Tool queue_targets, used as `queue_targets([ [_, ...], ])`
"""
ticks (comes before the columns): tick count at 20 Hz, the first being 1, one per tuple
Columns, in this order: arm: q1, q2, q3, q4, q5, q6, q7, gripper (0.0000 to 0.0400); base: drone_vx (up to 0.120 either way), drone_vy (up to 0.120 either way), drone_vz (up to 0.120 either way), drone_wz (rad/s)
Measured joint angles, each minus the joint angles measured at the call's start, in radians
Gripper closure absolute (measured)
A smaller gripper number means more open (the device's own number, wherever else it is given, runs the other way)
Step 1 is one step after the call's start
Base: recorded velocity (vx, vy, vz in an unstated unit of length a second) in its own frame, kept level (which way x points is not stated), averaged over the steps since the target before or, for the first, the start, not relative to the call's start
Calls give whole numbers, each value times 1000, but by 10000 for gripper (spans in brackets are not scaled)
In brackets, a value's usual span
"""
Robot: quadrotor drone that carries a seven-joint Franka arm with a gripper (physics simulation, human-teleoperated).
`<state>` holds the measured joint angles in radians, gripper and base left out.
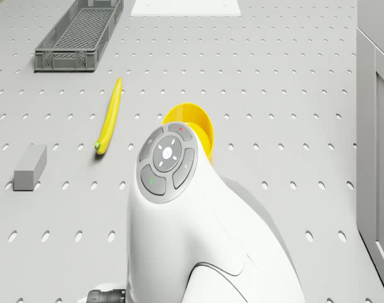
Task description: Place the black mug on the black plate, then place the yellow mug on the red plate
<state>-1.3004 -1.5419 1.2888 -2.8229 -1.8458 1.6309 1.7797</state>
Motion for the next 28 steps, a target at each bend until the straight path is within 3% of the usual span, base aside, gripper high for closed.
queue_targets([
  [8,-9,1,-61,18,-58,21,0,290,0,0,0,0],
  [19,-29,7,-74,23,-74,17,24,290,0,0,0,0],
  [28,-62,25,-76,26,-79,7,47,290,0,107,0,0],
])
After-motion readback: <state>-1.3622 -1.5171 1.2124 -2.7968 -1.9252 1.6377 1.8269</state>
